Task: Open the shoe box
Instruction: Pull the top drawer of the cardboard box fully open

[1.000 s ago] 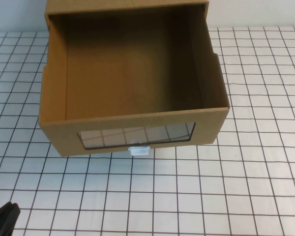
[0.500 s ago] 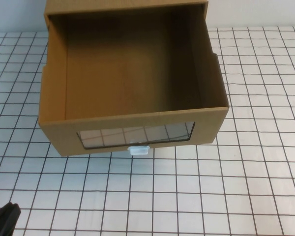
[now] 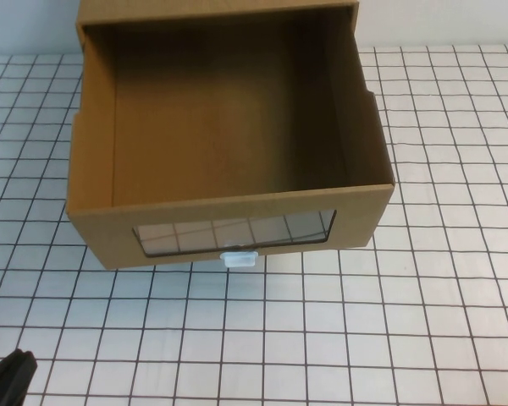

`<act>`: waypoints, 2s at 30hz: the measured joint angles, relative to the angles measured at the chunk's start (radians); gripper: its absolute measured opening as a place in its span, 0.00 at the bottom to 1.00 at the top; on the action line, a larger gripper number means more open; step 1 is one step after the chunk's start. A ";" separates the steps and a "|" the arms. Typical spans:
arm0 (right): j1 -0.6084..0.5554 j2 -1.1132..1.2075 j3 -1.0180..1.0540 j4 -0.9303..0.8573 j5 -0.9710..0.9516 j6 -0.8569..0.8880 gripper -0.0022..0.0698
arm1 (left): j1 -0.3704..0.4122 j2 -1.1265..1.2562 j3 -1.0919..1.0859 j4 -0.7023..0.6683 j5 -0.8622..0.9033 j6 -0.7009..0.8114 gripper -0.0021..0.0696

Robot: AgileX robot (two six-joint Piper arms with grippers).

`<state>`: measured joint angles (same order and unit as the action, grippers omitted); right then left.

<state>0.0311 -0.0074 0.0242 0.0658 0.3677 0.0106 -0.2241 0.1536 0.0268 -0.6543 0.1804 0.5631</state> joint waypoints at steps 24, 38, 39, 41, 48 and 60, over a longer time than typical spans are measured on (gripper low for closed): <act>0.000 0.000 0.000 0.002 0.007 0.000 0.01 | 0.000 0.000 0.000 0.048 0.001 0.002 0.03; 0.000 -0.003 0.000 0.002 0.011 0.000 0.01 | 0.146 -0.162 0.000 0.663 0.062 -0.517 0.03; 0.000 -0.003 0.000 0.002 0.011 0.000 0.01 | 0.146 -0.162 0.000 0.667 0.096 -0.522 0.03; 0.000 -0.003 0.000 0.002 0.011 0.000 0.01 | 0.146 -0.162 0.000 0.673 0.154 -0.528 0.03; 0.000 -0.005 0.000 0.002 0.011 0.000 0.01 | 0.147 -0.164 0.000 0.673 0.172 -0.531 0.03; 0.000 -0.007 0.000 0.002 0.011 0.000 0.01 | 0.147 -0.164 0.000 0.675 0.173 -0.531 0.03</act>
<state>0.0311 -0.0143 0.0242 0.0681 0.3783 0.0106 -0.0768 -0.0104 0.0268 0.0205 0.3536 0.0316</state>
